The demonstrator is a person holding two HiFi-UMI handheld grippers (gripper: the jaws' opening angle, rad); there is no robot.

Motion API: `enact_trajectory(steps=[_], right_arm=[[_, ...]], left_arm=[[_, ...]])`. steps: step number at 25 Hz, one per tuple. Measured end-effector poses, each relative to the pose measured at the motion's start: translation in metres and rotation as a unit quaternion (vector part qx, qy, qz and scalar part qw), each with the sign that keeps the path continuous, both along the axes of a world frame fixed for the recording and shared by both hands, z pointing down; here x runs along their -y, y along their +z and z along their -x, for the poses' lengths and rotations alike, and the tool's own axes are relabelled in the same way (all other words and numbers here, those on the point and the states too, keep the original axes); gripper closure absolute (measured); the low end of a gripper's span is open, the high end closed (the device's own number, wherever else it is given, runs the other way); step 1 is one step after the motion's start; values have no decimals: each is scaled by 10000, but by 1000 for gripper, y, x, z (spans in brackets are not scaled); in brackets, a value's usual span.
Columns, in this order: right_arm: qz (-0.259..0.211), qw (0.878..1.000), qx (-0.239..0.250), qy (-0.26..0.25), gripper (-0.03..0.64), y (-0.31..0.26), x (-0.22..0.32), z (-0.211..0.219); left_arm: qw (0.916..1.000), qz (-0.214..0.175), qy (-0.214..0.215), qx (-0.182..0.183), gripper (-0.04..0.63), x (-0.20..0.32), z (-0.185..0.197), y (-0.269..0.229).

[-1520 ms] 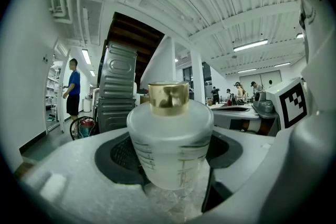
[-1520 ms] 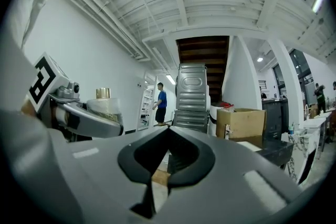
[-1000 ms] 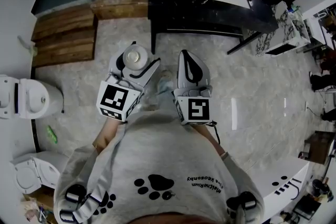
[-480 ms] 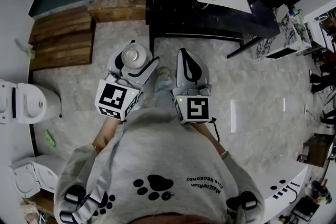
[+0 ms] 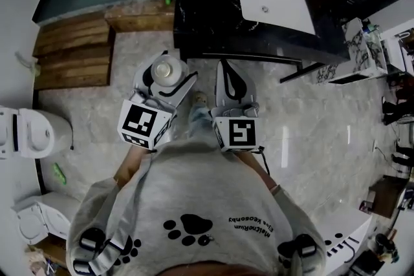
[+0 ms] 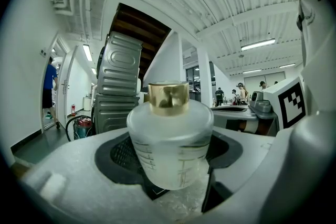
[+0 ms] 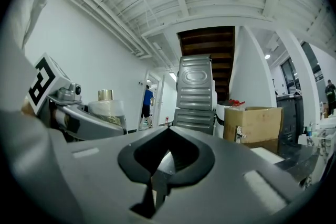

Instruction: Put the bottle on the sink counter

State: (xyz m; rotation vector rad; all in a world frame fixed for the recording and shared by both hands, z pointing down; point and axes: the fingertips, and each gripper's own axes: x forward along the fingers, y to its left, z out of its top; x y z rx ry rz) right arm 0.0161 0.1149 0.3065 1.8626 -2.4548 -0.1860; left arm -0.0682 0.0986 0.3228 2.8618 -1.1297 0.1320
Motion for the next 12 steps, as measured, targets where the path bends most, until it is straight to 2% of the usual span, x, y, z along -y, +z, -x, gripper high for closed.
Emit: enact_trajectory(steps=[12], right_arm=[[171,9984,-59,-526,615,-2,130,-32]], left_arm=[[9992,41,-387,78,252,118,-34,-6]])
